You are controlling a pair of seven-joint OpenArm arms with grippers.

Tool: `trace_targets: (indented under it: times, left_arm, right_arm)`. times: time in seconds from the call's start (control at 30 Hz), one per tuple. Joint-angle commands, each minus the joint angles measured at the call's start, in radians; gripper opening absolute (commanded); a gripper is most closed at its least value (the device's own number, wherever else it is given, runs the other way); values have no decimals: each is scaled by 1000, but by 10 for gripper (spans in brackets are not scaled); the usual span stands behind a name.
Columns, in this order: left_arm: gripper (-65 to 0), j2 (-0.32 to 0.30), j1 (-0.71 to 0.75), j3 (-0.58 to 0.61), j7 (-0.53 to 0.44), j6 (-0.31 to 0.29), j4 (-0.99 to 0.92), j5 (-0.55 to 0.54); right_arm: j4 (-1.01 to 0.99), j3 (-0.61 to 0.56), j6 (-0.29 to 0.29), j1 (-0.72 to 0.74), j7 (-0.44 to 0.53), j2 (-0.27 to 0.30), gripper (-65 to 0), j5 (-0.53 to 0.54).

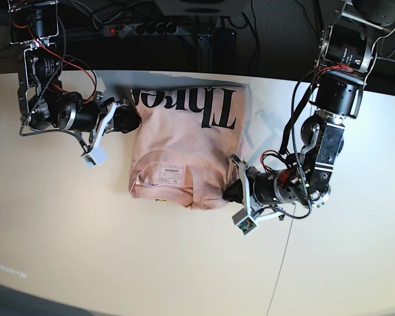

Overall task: Fold the T-shirt properly
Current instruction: 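Press and square the folded bundle's sides with both grippers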

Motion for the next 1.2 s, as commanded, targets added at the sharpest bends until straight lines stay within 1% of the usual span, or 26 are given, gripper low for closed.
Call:
trace_targets:
  times: [0.0,0.13,0.27,0.4,0.43,0.5,0.53,0.57,0.6,0.63,0.67,0.7,0.73,0.8,0.9,1.0,1.07,1.1,1.17]
  left_arm:
    - [-650,-2,-43,-14,-8,17,42,-45]
    - [-650,-3,-64,-51,60,17,105,-111]
    - [-650,-3,-64,-83,97,17,128,-192]
    - [-650,-3,-63,-84,109,16,128,-206]
    - [-618,-3,-63,-84,113,16,128,-206]
    - [-506,-6,-63,-84,133,17,128,-209]
    - [-468,-6,-63,-85,148,17,128,-222]
    - [-452,-9,-63,-85,165,16,129,-254]
    - [-452,-12,-63,-84,180,10,129,-299]
    - [-452,-19,-63,-84,195,-13,129,-361]
    - [-452,-19,-60,-84,214,-15,129,-423]
    - [-453,-18,-57,-84,227,-15,129,-468]
    - [-454,-12,-53,-84,233,-15,129,-485]
    - [-464,0,-38,-84,232,-15,129,-484]
    - [-525,21,-10,-82,228,-15,129,-472]
    - [-588,36,13,-82,217,-15,128,-444]
    - [-626,36,36,-82,173,-15,126,-401]
    - [-637,35,48,-83,151,-15,125,-369]
    - [-637,33,76,-83,121,-15,123,-311]
  right_arm:
    - [26,32,37,14,14,11,-650,13]
    - [55,90,37,17,13,10,-650,13]
    - [108,120,37,23,13,10,-650,14]
    - [127,120,37,50,13,10,-650,29]
    - [127,120,37,60,13,9,-650,37]
    - [127,119,37,75,13,7,-650,66]
    - [127,119,38,82,13,5,-650,73]
    - [127,117,38,94,13,-1,-650,77]
    - [127,117,38,103,13,-7,-650,79]
    - [127,113,39,113,13,-16,-650,85]
    - [127,107,40,122,13,-25,-650,89]
    - [127,97,43,131,13,-35,-650,89]
    - [127,85,45,139,13,-46,-650,91]
    - [127,46,48,156,13,-70,-650,93]
    - [127,-35,48,186,13,-112,-650,80]
    - [117,-127,48,215,15,-155,-650,18]
    - [107,-174,48,221,36,-178,-650,-44]
    - [98,-194,48,222,48,-183,-650,-71]
    - [75,-221,47,222,73,-182,-650,-114]
